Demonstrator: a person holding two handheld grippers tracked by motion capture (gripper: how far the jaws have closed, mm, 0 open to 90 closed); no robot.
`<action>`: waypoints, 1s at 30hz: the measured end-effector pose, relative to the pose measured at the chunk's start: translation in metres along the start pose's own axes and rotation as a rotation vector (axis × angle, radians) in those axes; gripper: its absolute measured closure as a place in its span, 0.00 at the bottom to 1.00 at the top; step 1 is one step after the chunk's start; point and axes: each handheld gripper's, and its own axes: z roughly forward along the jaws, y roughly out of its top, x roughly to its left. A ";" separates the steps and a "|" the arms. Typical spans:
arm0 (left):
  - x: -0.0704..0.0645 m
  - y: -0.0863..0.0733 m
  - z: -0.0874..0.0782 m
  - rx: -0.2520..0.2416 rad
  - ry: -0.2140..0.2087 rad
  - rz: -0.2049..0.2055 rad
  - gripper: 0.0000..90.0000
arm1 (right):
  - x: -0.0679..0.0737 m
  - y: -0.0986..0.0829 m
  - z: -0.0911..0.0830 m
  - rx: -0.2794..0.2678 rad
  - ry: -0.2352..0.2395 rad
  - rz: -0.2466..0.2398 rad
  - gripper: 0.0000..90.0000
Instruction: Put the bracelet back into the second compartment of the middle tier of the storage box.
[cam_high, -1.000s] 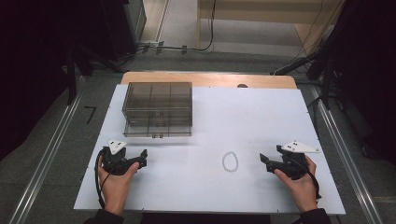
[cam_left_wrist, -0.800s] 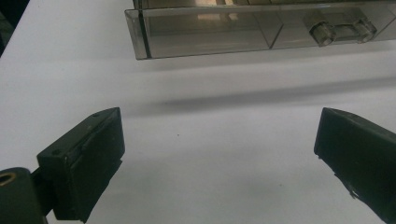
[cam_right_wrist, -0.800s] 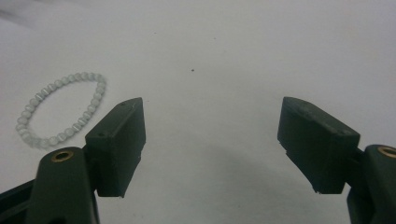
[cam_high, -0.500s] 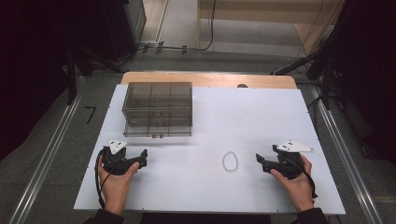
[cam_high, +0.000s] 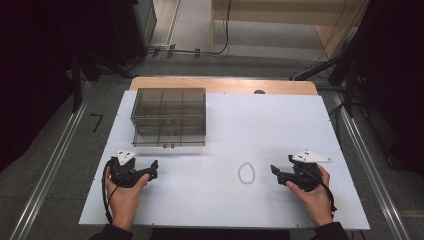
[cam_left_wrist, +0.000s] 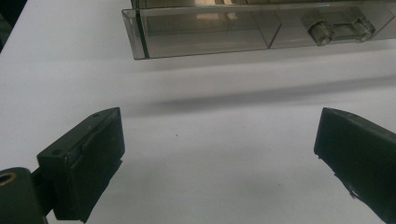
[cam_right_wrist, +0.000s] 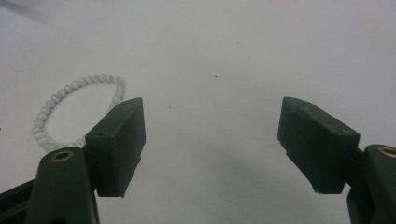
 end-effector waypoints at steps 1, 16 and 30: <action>0.000 0.000 0.000 0.000 0.000 0.000 0.02 | 0.000 0.000 0.000 0.000 0.000 0.000 0.24; 0.000 0.000 0.000 0.003 -0.007 0.001 0.02 | 0.008 0.003 0.006 0.013 0.012 -0.020 0.25; 0.000 0.000 0.001 0.008 -0.011 0.000 0.02 | 0.014 0.005 0.011 0.019 0.021 -0.039 0.24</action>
